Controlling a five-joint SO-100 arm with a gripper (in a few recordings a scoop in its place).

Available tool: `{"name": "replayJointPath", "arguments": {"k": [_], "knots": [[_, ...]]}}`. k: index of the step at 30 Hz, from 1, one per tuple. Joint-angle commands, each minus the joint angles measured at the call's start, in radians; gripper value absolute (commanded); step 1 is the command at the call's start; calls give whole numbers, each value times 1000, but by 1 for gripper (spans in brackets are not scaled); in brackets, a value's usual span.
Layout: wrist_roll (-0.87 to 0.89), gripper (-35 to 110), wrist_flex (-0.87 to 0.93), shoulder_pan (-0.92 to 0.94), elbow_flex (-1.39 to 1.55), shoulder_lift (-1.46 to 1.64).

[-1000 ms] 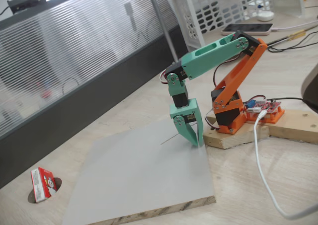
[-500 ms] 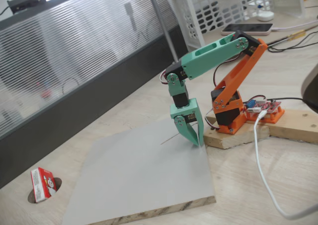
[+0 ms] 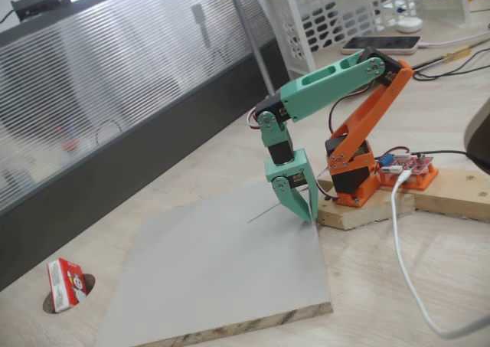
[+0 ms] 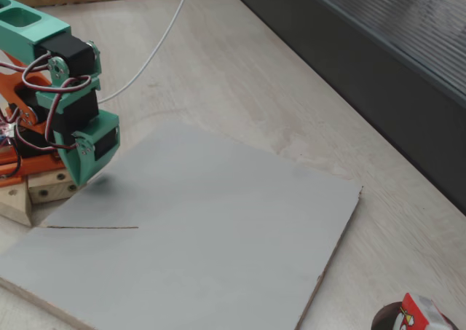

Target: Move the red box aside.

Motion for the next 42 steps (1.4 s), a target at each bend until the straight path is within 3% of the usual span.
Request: {"name": "replayJointPath", "arguments": {"k": [1,42], "knots": [[14,4,21,-3,-11,77],[23,4,23,9,-57,60]]}}
